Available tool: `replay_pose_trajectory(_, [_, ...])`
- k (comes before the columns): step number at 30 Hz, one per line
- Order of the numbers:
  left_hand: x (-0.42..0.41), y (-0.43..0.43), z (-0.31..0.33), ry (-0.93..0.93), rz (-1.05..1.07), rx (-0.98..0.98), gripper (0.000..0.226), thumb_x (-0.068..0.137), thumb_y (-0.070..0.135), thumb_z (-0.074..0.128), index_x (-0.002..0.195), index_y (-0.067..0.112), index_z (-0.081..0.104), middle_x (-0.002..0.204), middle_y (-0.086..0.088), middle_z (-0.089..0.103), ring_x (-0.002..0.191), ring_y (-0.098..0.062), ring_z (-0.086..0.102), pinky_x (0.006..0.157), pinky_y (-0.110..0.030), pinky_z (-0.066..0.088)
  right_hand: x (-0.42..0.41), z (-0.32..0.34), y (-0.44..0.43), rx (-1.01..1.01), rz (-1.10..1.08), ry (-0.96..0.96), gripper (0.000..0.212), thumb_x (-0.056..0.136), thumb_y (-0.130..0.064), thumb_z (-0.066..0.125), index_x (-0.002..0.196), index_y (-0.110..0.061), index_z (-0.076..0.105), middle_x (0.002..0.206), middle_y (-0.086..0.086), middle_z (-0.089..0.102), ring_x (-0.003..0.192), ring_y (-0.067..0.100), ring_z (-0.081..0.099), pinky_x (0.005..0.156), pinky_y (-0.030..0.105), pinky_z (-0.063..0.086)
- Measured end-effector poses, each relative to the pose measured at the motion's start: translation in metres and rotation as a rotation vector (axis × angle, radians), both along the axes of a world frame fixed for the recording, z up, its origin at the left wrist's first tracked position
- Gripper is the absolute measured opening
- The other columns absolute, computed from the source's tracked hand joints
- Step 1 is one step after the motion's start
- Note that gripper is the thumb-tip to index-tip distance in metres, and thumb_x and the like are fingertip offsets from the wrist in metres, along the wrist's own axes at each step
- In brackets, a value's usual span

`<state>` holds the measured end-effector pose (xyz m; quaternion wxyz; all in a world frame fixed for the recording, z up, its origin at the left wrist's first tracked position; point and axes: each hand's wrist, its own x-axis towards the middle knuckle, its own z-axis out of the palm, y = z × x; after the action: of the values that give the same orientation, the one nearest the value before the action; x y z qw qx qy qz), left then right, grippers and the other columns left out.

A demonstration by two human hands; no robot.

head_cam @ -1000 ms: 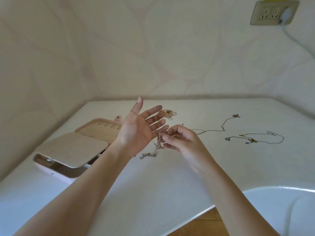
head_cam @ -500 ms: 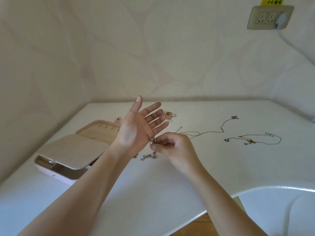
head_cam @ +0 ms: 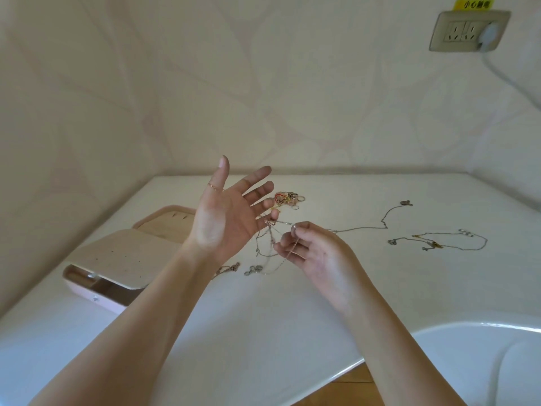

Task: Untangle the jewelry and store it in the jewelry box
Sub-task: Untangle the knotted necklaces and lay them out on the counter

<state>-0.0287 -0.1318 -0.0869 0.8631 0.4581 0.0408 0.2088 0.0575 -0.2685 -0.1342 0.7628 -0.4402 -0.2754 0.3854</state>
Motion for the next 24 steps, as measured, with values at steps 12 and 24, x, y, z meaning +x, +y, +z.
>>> replay_pose_trajectory(12, [-0.002,0.01,-0.004,-0.019,0.055,-0.075,0.078,0.077,0.068,0.045,0.124,0.007,0.056,0.078,-0.001,0.046,0.059,-0.013,0.037,0.056,-0.022,0.042,0.007,0.011,-0.02,-0.183,-0.034,-0.22,0.019,0.091,-0.009,0.053,0.073,-0.013,0.058,0.056,-0.003,0.018,0.047,0.01,0.013,0.042,0.02,0.012])
replay_pose_trajectory(24, [0.002,0.018,-0.009,0.336,0.06,0.332,0.076,0.073,0.074,0.038,0.113,0.014,0.062,0.075,-0.003,0.055,0.048,-0.01,0.031,0.041,-0.019,0.025,0.045,0.037,-0.055,-0.241,-0.255,-0.393,0.017,0.091,-0.005,0.052,0.077,-0.009,0.061,0.048,-0.008,0.022,0.042,0.007,0.015,0.04,0.019,0.009])
